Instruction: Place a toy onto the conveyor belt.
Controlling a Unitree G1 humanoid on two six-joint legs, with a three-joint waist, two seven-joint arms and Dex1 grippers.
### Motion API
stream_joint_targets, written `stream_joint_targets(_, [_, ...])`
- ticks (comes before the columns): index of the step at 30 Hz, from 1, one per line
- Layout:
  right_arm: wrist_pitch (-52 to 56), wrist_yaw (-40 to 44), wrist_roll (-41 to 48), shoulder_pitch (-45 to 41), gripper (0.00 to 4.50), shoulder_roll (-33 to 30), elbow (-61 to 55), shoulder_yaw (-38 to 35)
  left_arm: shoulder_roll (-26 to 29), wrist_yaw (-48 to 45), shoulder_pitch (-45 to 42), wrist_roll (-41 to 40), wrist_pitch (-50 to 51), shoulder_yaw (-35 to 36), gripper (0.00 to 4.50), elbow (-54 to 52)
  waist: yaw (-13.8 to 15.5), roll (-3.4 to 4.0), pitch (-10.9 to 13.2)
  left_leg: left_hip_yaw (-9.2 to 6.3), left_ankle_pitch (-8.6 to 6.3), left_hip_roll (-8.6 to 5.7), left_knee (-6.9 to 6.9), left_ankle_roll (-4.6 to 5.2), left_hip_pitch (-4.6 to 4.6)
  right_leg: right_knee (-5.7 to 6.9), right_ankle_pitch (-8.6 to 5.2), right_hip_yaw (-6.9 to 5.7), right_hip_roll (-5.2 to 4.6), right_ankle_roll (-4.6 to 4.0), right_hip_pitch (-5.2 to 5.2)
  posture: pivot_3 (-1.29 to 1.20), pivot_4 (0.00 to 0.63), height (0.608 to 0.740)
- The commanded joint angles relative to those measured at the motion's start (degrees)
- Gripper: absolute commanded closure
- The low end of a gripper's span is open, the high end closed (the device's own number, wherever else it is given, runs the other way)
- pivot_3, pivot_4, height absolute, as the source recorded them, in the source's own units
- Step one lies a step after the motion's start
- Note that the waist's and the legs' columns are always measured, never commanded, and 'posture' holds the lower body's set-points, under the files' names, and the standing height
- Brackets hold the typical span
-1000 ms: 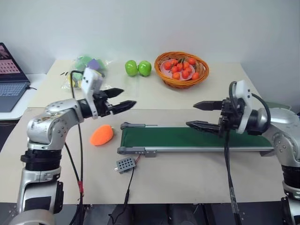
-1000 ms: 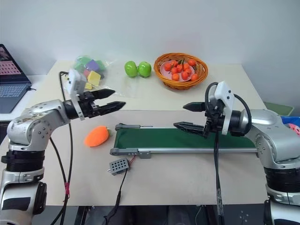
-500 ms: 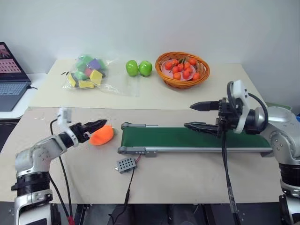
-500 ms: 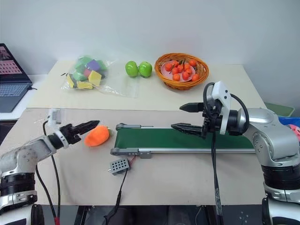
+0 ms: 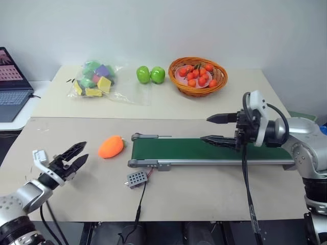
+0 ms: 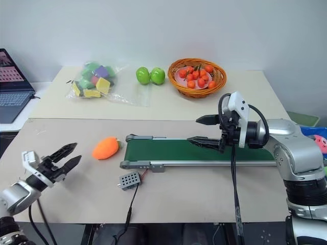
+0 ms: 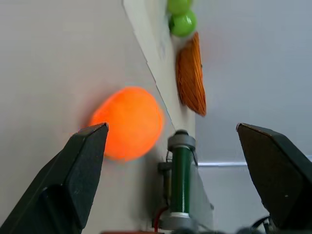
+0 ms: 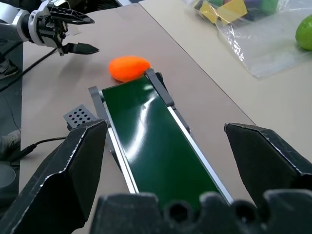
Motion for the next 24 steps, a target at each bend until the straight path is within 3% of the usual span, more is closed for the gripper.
stream_joint_targets(1, [-1.4,0.4,0.0,-1.3,0.0,-0.6,-0.6,-1.1,0.2,0.4,2.0,-1.4,0.3,1.1,0.01,0.6,0.0,0.0,0.0,0.0,0.03,0.0,0.0,-0.05,0.01,0.0,0.0,0.0,0.0,0.0,0.0,0.0,0.15,0.738])
stream_joint_targets(9, [-1.2,0.6,-0.2,-2.0,0.0,-0.9,-0.5,-1.2,-2.9,4.3,0.4,-0.4,-0.7,-2.4,0.01,1.2,0.3,-0.02,0.0,-0.04,0.12,0.0,0.01,-0.22,0.05,-0.01,0.04,0.0,-0.01,-0.09,0.01,0.0,0.15,0.738])
stream_joint_targets(17, [-0.4,-0.1,0.4,-1.3,0.0,-1.5,-2.0,-1.9,-8.4,9.6,-7.3,-0.4,-4.8,-5.4,0.01,1.2,0.4,-0.05,0.0,-0.07,0.15,-0.02,0.01,-0.27,0.04,-0.01,0.05,-0.01,-0.03,-0.1,0.03,0.0,0.15,0.738])
stream_joint_targets(24, [0.1,-0.8,0.8,-0.6,0.0,-2.2,-3.0,-2.4,-8.8,11.5,-9.0,1.2,-7.2,-6.9,0.01,3.7,-0.2,-0.07,0.0,-0.07,0.15,-0.02,0.0,-0.26,0.02,0.02,0.05,0.0,-0.02,-0.1,0.0,0.0,0.15,0.738])
